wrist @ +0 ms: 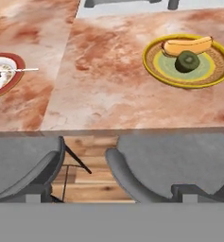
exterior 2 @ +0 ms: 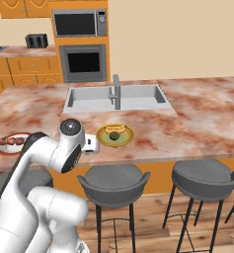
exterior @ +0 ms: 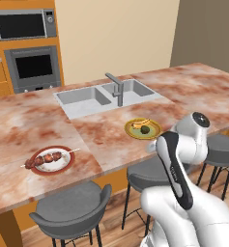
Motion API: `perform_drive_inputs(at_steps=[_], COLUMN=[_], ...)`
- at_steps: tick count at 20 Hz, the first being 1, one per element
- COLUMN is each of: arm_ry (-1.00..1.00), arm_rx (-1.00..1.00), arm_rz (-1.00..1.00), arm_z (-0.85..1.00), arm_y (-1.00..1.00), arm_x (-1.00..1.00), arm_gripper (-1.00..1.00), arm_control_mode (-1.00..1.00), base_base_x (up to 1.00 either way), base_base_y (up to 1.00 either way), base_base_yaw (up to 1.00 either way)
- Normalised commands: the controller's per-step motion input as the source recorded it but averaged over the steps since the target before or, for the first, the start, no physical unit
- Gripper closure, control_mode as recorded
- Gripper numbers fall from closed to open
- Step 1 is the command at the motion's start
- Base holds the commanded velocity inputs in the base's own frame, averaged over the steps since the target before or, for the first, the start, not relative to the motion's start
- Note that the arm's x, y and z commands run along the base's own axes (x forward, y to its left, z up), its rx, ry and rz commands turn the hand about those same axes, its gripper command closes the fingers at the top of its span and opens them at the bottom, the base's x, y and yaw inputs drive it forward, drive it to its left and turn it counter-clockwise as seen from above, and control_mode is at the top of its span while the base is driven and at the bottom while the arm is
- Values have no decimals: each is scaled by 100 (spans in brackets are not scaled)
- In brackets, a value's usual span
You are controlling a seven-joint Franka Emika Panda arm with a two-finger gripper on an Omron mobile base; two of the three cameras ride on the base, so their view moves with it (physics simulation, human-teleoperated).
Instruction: Pick up the peach and kiwi from the fridge and place one fruit on each plate on the dining counter.
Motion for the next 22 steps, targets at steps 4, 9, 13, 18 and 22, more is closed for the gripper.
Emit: perform_drive_inputs(at_steps=[4,9,13,18,22], arm_ry=[20,6,0,0,0], arm_rx=[-21,-8,-4,-3,0], arm_rz=[5,2,0,0,0], arm_z=[32,4,0,0,0], arm_y=[52,5,0,0,0], arm_x=[-36,-3,0,0,0], arm_gripper=[-100,-100,-100,-100,-100], arm_control_mode=[-100,-100,-100,100,100], base_base_x=[0,0,0,-2,-42], base_base_y=[0,0,0,0,0], base_base_yaw=[0,0,0,0,20])
